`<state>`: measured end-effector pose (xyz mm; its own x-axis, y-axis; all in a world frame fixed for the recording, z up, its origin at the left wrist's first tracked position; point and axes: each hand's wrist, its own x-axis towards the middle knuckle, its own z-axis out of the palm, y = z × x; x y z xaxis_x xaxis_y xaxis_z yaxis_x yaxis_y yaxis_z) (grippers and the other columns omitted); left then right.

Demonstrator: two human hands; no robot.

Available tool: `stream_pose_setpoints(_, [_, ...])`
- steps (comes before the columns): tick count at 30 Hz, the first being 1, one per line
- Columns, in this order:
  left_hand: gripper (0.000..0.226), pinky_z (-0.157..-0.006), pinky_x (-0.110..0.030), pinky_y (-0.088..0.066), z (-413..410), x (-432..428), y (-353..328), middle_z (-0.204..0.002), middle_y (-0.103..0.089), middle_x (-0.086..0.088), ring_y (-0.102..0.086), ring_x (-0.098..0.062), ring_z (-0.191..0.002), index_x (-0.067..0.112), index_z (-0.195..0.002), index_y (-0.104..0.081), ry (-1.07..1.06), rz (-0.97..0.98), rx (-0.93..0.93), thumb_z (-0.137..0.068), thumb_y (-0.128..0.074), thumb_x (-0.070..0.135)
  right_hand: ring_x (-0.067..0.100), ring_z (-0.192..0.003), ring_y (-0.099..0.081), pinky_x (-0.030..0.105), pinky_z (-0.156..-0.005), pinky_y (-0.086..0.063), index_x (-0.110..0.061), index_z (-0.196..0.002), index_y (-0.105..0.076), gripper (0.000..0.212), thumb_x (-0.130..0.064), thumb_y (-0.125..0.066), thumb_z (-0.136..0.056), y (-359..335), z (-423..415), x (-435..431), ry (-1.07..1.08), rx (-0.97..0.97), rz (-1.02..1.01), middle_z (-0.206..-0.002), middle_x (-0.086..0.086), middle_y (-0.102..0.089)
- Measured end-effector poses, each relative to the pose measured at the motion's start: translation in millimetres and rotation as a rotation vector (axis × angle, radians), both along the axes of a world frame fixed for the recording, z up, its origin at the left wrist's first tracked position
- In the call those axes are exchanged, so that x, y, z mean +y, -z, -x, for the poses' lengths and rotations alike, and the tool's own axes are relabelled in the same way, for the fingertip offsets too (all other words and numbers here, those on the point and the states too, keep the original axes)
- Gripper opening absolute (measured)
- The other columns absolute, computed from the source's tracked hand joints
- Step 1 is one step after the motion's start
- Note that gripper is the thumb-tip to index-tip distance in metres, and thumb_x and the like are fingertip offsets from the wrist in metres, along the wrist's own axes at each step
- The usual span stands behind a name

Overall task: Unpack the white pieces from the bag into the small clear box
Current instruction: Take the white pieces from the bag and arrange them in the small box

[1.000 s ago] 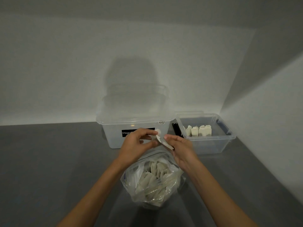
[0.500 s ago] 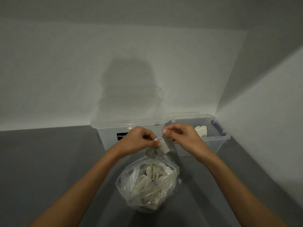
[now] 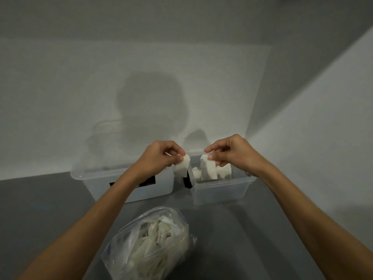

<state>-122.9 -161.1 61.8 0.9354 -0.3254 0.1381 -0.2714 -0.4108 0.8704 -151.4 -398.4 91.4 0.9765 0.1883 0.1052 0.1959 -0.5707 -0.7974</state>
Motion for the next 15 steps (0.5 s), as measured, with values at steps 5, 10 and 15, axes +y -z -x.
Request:
stream_pose_setpoints(5, [0.018, -0.063, -0.023, -0.054, -35.8, -48.9, -1.4, -0.077, -0.063, -0.002, -0.061, -0.014, -0.061, 0.014, -0.099, -0.069, -0.064, -0.047, -0.017, -0.084, -0.066, 0.005, 0.000, -0.049, -0.062, 0.010, -0.053, -0.048, -0.006, -0.090, -0.074, 0.008, -0.004, -0.070, -0.083, -1.1, -44.5, -45.9, 0.047, -0.048, 0.199, -0.063, 0.001, -0.068])
stream_pose_setpoints(10, [0.010, -0.066, -0.022, -0.050, -80.6, -102.3, 18.6, -0.079, -0.069, -0.006, -0.060, -0.012, -0.066, 0.008, -0.091, -0.071, -0.071, -0.279, -0.081, -0.088, -0.062, 0.010, 0.011, -0.063, -0.064, 0.014, -0.064, -0.052, -0.007, -0.087, -0.075, 0.015, 0.000, -0.064, -0.082, 33.2, -94.3, -63.2, 0.022, -0.043, 0.410, -0.078, 0.005, -0.072])
stream_pose_setpoints(15, [0.011, -0.077, -0.023, -0.049, -117.5, -139.8, 66.1, -0.097, -0.071, -0.007, -0.065, -0.020, -0.089, 0.010, -0.092, -0.073, -0.091, -0.616, -0.059, -0.086, -0.064, 0.011, 0.020, -0.082, -0.068, 0.033, -0.080, -0.057, -0.011, -0.085, -0.076, 0.016, -0.003, -0.063, -0.082, 91.9, -138.2, -59.8, -0.007, -0.006, 0.515, -0.090, 0.007, -0.073])
